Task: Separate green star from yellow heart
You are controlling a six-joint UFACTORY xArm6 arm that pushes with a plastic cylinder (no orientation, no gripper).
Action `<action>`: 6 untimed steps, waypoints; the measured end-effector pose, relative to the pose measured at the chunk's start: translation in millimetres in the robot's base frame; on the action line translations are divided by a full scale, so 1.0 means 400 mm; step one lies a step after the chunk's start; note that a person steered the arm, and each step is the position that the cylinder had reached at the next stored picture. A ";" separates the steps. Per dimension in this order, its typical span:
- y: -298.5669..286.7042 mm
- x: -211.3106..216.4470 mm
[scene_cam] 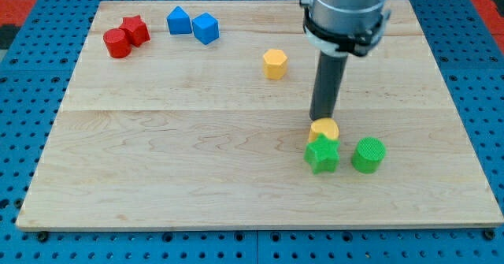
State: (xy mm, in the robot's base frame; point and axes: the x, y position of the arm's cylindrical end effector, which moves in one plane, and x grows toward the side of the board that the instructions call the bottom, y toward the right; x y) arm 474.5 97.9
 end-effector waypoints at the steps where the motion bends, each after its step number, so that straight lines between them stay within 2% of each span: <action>1: 0.001 0.036; 2: -0.188 0.025; 3: -0.177 0.134; 5: 0.077 0.175; 6: -0.118 0.137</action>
